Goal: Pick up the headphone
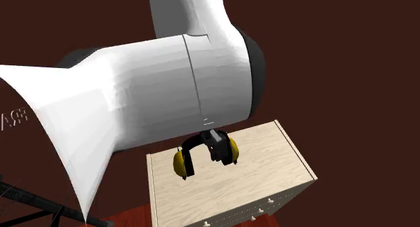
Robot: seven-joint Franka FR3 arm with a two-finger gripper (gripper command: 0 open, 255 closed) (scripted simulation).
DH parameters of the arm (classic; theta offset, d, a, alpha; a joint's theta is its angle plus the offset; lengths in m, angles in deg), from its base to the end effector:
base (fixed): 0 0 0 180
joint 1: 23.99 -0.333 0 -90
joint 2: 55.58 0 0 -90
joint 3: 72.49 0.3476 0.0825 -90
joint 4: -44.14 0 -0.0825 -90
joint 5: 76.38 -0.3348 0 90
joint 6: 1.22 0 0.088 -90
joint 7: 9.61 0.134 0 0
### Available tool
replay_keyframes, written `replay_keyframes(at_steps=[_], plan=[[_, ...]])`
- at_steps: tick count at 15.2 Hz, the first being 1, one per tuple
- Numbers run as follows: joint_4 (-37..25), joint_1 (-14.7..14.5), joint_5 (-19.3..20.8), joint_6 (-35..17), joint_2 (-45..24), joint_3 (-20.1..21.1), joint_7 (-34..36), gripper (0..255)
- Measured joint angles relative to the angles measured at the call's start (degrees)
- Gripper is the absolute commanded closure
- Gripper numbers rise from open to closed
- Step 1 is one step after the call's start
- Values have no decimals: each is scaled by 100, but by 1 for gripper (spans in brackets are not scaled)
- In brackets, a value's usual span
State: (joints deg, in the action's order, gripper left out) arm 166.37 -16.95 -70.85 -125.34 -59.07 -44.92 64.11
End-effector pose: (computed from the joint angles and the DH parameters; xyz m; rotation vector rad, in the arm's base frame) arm 0.4781 0.1699 0.4136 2.8013 -1.3083 0.0367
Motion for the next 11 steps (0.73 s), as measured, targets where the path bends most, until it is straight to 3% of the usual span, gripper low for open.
replay_keyframes(at_steps=[7,11], plan=[[-1418,-442,1038,29,-1803,-309,1684,0],[-1596,-539,1209,-88,-2158,-427,1915,0]])
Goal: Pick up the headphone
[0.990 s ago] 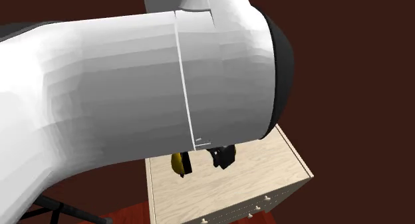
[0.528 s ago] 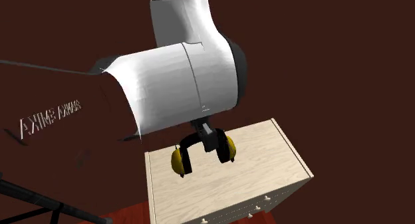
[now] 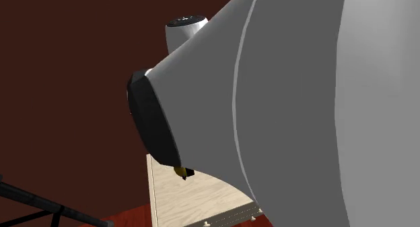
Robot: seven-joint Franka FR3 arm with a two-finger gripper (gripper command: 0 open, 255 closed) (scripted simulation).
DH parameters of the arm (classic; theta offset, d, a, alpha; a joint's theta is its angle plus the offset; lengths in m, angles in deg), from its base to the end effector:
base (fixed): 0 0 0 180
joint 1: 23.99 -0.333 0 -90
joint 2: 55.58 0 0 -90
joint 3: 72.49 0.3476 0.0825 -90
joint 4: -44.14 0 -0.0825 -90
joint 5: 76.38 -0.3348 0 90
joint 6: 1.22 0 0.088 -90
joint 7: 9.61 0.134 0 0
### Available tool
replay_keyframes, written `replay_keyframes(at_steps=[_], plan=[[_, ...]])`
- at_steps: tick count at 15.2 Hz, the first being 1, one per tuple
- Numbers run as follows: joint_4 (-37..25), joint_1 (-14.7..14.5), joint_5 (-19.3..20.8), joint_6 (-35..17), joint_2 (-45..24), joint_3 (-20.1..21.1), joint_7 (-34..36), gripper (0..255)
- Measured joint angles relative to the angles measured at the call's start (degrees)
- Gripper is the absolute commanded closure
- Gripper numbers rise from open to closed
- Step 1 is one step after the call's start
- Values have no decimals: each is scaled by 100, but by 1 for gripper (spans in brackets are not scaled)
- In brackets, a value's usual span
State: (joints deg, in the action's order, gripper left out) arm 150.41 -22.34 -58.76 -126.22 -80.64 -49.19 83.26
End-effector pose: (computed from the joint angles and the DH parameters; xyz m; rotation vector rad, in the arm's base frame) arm 0.5735 0.1863 0.3291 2.6088 -1.5742 0.0451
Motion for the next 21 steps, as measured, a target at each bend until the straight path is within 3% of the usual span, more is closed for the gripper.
replay_keyframes(at_steps=[5,6,16,21], plan=[[54,-67,146,-279,-252,-78,133,0],[59,-65,152,-293,-262,-83,132,255],[55,-65,164,-313,-272,-92,138,255],[4,-24,53,-86,-96,-30,50,255]])
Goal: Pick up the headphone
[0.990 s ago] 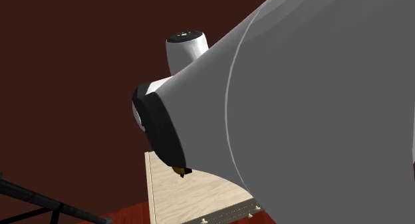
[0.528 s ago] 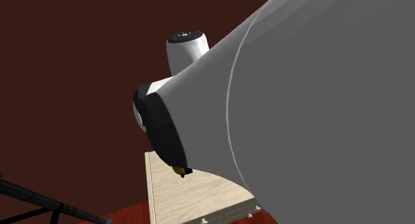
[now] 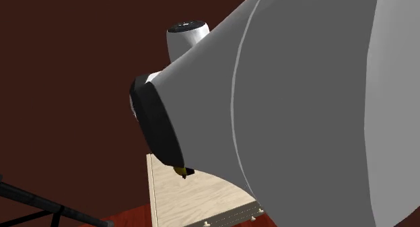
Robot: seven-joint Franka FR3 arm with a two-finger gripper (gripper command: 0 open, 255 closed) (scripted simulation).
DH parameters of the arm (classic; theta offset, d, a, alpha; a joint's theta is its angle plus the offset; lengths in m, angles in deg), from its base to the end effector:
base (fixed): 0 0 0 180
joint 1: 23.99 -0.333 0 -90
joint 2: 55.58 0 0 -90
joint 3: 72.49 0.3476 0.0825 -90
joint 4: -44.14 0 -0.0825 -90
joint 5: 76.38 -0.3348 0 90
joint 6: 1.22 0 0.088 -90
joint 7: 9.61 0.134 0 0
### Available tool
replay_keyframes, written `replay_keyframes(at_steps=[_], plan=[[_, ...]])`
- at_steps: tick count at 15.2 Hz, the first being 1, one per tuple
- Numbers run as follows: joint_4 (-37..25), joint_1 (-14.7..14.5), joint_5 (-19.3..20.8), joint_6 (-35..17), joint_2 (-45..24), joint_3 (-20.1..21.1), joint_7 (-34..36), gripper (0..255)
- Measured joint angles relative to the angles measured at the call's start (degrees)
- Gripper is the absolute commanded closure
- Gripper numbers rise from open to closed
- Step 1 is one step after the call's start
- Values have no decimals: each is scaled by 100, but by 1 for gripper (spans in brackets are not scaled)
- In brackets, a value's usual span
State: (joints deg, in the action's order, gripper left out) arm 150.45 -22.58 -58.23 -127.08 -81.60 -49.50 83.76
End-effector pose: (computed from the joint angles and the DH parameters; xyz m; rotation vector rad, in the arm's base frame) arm 0.5753 0.1865 0.3201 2.6061 -1.5767 0.0451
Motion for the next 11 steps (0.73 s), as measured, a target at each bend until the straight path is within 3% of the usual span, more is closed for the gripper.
replay_keyframes(at_steps=[11], plan=[[-174,90,-279,601,480,137,-204,255]])
